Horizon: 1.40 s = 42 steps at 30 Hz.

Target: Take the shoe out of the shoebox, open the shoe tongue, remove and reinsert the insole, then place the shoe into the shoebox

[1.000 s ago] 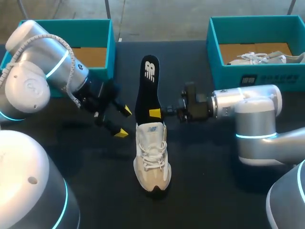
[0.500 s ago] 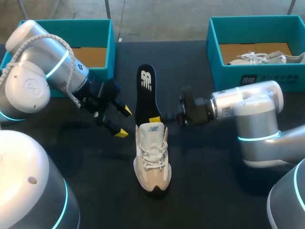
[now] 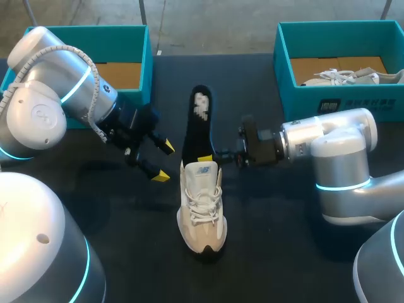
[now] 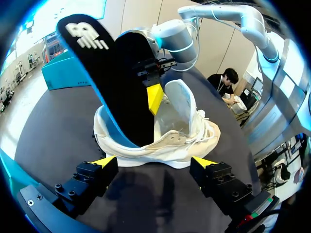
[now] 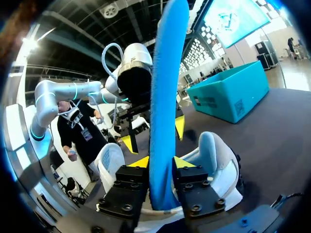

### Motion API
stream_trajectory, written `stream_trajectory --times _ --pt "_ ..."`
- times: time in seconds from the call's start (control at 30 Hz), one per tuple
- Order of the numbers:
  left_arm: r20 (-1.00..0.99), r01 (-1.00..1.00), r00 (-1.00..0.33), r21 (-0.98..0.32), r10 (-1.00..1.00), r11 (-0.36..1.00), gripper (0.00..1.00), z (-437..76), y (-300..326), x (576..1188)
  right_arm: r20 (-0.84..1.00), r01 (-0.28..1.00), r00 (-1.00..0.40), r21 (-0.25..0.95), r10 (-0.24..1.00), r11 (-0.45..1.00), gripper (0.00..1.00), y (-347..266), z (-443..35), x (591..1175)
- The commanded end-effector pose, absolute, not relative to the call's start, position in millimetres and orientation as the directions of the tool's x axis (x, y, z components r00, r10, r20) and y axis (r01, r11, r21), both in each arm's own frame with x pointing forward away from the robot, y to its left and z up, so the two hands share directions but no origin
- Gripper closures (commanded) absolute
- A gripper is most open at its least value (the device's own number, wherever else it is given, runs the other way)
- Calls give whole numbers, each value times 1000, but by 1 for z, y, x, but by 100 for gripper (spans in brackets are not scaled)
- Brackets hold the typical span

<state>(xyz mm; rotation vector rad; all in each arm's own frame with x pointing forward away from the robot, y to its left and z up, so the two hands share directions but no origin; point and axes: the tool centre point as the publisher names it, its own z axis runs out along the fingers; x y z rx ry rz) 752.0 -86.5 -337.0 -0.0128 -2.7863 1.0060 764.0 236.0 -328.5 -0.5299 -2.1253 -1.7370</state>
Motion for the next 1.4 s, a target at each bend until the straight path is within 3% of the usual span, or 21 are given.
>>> stream_trajectory --times 0.03,0.4,0.43,0.5,0.53,1.0,1.27,1.33,1.4 --pt "164 -52 -984 -633 68 772 0 -337 -87 752 479 483 -875 857 68 183 58 242 -324 768" --pt "164 -52 -984 -633 68 772 0 -337 -87 752 463 461 -886 868 35 184 58 257 -318 783" --pt "164 -52 -984 -633 68 772 0 -337 -87 752 466 463 -884 866 27 191 64 258 -319 785" --pt "164 -52 -984 -633 68 772 0 -337 -87 752 478 470 -878 859 12 203 96 259 -321 787" --pt "164 -52 -984 -633 68 772 0 -337 -87 752 488 476 -873 853 -2 215 100 261 -323 788" --pt "164 -52 -984 -633 68 772 0 -337 -87 752 583 535 -812 769 -41 350 100 258 -343 768" --pt "164 -52 -984 -633 68 772 0 -337 -87 752 596 552 -803 757 -23 351 100 253 -348 760" --pt "164 -52 -984 -633 68 772 0 -337 -87 752 587 545 -809 764 -21 346 81 254 -345 761" --pt "164 -52 -984 -633 68 772 0 -337 -87 752 577 535 -817 770 -21 348 76 255 -340 762"
